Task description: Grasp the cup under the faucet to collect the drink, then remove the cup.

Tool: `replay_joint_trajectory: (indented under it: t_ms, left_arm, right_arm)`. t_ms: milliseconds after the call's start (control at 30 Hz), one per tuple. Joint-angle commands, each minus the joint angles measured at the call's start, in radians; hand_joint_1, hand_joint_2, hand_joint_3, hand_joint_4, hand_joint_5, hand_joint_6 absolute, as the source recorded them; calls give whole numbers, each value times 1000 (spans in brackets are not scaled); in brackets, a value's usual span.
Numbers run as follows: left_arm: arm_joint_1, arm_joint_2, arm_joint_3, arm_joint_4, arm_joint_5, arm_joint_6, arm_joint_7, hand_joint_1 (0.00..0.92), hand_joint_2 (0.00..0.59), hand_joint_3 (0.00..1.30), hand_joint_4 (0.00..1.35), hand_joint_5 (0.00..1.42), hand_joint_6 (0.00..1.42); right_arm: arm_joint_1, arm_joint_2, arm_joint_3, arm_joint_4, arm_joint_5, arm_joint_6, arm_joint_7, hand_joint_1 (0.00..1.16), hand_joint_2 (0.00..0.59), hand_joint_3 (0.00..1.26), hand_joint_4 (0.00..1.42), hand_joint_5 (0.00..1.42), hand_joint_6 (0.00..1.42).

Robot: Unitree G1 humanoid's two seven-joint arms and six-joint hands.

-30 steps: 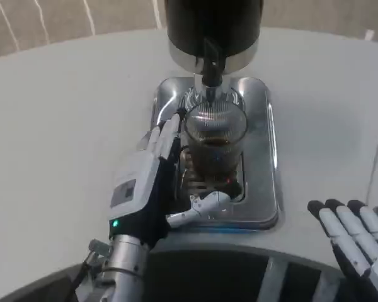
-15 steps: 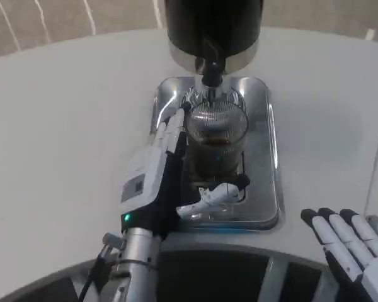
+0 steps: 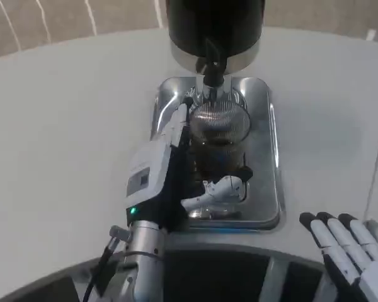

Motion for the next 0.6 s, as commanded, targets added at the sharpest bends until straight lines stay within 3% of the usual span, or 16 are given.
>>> replay_joint_trajectory:
  t_ms: [33,167,333,600]
  left_arm:
    - [-20,-9,-13,25,3,27,15,320,54,0,0,122,155]
    - [-30,-16,-8,42,-23,20,8,351,55,0,0,169,228]
    - [-32,-14,-13,58,-60,-59,-21,380,55,0,0,187,238]
    - [-46,-45,-14,104,-65,-66,21,410,55,0,0,260,337]
  right_arm:
    - [7,11,3,-18,-2,3,18,650,347,0,0,0,0]
    - [3,20,5,-26,-4,8,37,648,344,0,0,0,0]
    - [1,25,6,-37,-5,14,57,646,343,0,0,0,0]
    - [-23,34,4,-58,2,33,95,649,346,0,0,0,0]
